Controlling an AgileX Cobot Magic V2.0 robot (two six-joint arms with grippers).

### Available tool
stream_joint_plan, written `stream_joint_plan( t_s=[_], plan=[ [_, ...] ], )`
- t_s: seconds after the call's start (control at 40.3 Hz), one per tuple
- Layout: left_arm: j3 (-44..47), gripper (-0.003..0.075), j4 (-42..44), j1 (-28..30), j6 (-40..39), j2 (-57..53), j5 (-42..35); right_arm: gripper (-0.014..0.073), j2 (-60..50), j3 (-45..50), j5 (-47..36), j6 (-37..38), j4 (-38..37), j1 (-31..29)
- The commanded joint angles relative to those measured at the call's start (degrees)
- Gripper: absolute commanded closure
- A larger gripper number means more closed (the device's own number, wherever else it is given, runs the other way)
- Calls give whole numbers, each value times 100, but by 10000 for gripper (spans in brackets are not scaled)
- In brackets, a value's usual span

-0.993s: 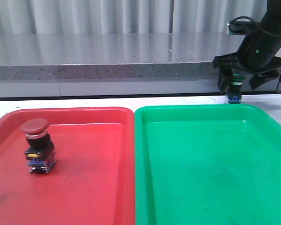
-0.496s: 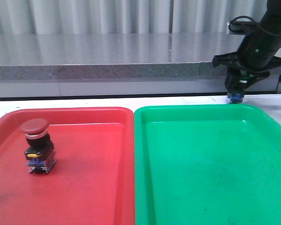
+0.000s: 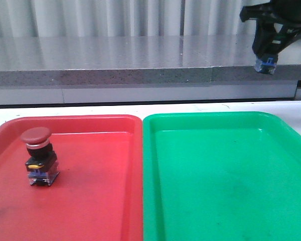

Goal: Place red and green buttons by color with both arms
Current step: 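Lower the right gripper onto the green-capped button and close it, then lift the green-capped button with the right gripper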

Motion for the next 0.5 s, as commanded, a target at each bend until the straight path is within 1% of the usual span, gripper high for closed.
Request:
stream_joint_plan(
  t_s=[0.0,0.099,0.471],
  plan=[
    [-141,281,-64,-47,13,13,-398,381,-714,65,-40,-253,47,202],
    [-141,281,-64,-47,13,13,-398,381,-1173,510,-157,-328,47,485],
    [-141,281,-64,-47,13,13,-398,381,-3024,2825,-765,-328,-107,1591]
  ],
)
